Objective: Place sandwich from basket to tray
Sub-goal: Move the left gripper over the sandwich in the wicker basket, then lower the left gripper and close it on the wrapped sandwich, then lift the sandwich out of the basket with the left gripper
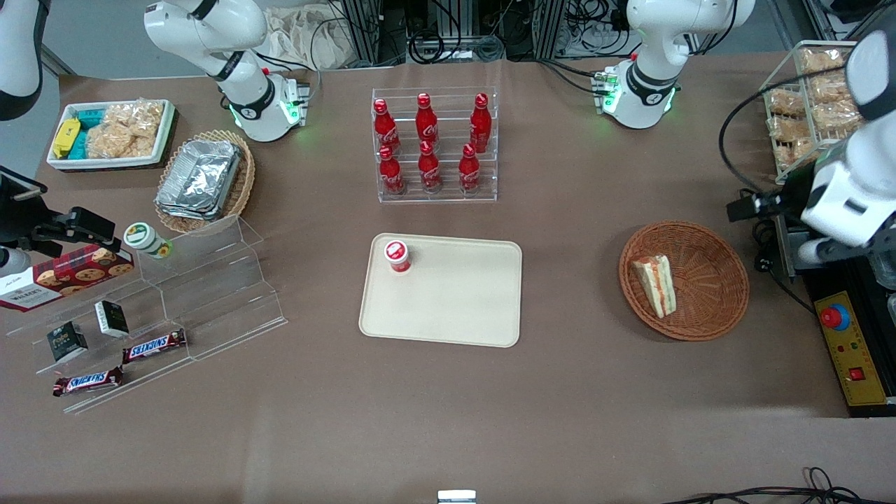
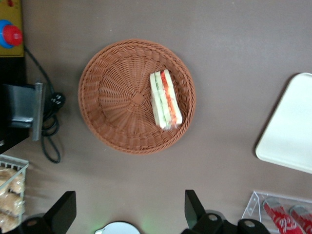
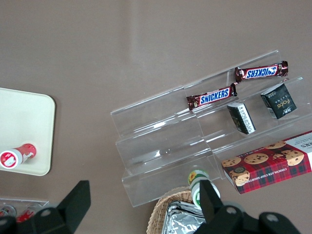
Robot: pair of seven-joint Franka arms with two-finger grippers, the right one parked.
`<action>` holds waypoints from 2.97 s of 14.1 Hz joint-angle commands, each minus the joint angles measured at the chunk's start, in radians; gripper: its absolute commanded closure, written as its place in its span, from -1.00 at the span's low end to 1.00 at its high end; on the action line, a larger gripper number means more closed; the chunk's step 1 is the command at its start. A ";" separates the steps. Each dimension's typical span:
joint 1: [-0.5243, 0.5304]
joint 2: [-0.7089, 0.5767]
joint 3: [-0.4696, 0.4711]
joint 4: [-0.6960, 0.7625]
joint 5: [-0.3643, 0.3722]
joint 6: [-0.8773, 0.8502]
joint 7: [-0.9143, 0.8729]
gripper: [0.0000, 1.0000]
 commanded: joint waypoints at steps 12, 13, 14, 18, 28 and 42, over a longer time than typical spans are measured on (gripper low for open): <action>-0.046 0.195 -0.008 -0.327 0.009 0.512 -0.258 -1.00; -0.046 0.201 -0.008 -0.356 0.009 0.554 -0.264 -1.00; -0.046 0.211 -0.008 -0.380 0.009 0.591 -0.273 -1.00; -0.067 0.263 -0.007 -0.410 0.020 0.662 -0.279 -1.00; -0.080 0.254 -0.002 -0.430 0.066 0.648 -0.266 0.37; -0.107 0.056 -0.091 0.217 0.135 -0.156 -0.161 0.43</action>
